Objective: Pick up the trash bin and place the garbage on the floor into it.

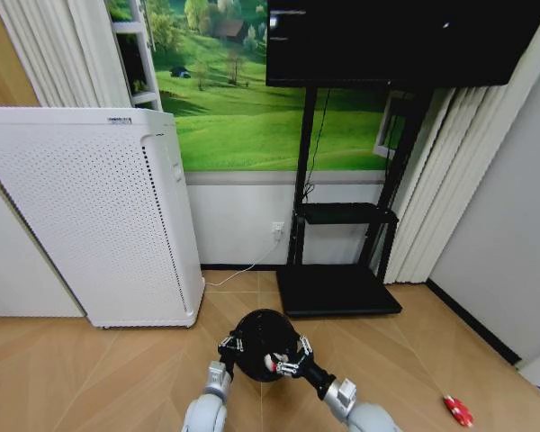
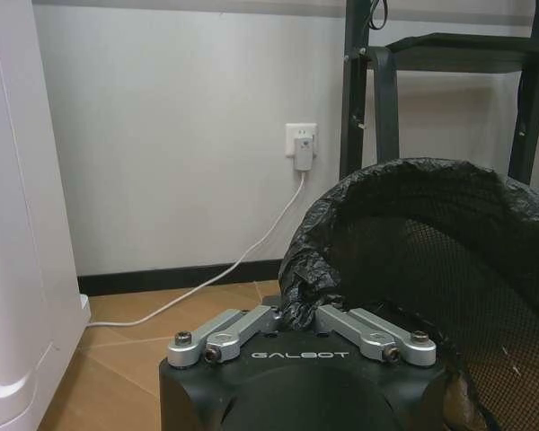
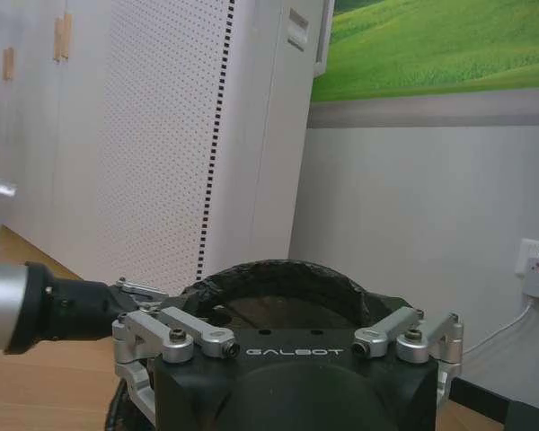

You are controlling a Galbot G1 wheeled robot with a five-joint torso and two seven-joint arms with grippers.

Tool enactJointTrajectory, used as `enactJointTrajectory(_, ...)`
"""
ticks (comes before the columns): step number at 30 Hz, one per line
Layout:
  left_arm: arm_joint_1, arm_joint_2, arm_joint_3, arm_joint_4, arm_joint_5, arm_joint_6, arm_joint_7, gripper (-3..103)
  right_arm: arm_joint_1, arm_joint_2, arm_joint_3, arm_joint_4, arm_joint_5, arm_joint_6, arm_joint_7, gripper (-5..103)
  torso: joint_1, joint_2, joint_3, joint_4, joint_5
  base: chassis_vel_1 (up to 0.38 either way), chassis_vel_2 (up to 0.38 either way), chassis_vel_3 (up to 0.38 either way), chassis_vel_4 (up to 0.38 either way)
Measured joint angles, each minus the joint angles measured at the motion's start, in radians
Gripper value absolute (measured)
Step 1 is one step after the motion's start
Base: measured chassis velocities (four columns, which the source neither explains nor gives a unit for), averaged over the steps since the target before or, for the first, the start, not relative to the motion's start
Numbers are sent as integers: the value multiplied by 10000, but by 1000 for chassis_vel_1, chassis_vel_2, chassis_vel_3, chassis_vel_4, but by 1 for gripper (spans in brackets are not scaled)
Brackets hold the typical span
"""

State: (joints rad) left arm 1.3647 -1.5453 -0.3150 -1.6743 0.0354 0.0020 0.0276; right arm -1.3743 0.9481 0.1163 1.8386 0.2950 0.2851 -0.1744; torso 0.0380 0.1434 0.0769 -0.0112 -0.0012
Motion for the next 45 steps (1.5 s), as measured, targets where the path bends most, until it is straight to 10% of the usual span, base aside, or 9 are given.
enactJointTrajectory(5,360,541,124,-667,-320,109,59,3,-105,-42,379,16,137,9,170,100,0,-1,0,-5,-40,0,0,0,0)
enactJointTrajectory(7,547,1136,-376,-1123,-537,102,48,3,-187,-55,610,-2,282,12,281,100,0,0,-2,-2,3,0,0,0,0)
enactJointTrajectory(25,1003,2372,-1655,-1885,-1161,103,130,3,-340,80,985,-95,579,-112,1044,100,0,0,0,-5,5,0,0,0,0)
enactJointTrajectory(34,1123,3154,-3821,-2836,-2160,227,235,3,-625,655,2552,-116,1031,-2561,4055,100,0,0,0,-3,12,0,0,0,0)
enactJointTrajectory(45,1437,2958,-4024,-3429,-2422,348,174,3,-1713,1620,4209,12,874,-2468,3888,100,0,0,-1,-4,12,0,0,0,0)
